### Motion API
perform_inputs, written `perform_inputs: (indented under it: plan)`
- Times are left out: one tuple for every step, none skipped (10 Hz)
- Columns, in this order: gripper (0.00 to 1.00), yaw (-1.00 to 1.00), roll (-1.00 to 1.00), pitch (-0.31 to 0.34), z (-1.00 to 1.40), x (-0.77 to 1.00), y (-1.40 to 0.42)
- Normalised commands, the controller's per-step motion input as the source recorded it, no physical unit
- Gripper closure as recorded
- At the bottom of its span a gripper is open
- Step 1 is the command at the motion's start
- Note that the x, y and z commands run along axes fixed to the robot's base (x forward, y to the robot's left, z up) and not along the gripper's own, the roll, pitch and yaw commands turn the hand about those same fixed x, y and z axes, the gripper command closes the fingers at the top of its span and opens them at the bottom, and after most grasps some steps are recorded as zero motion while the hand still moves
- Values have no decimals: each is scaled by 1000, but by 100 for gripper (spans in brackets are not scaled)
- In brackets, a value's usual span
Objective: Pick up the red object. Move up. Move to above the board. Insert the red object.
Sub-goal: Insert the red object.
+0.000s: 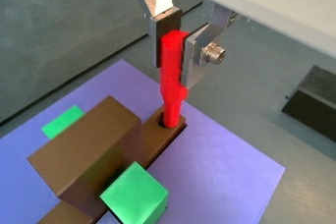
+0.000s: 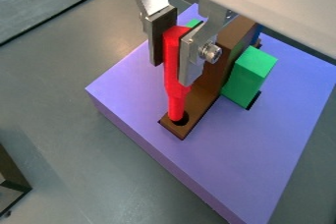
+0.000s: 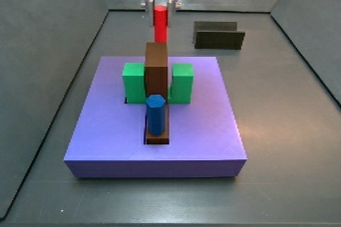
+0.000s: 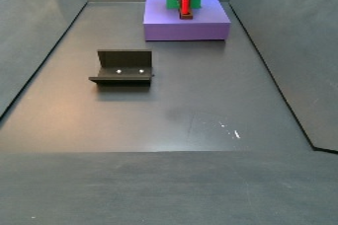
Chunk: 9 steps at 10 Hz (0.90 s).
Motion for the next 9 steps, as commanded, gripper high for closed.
perform_inputs:
  plan:
    - [100, -54, 0, -21, -271, 0, 0]
    - [100, -69, 0, -9, -237, 0, 0]
    - [100, -86, -19, 0, 0, -160, 0]
    - [100, -60, -47, 0, 51, -166, 0]
    - [100, -20, -36, 0, 123, -137, 0]
    - [100, 0, -36, 0, 40, 0, -6]
    - [100, 0, -70, 0, 17, 14, -3]
    - [100, 0, -77, 0, 0, 123, -43]
    - [100, 0, -59, 0, -9, 226, -37]
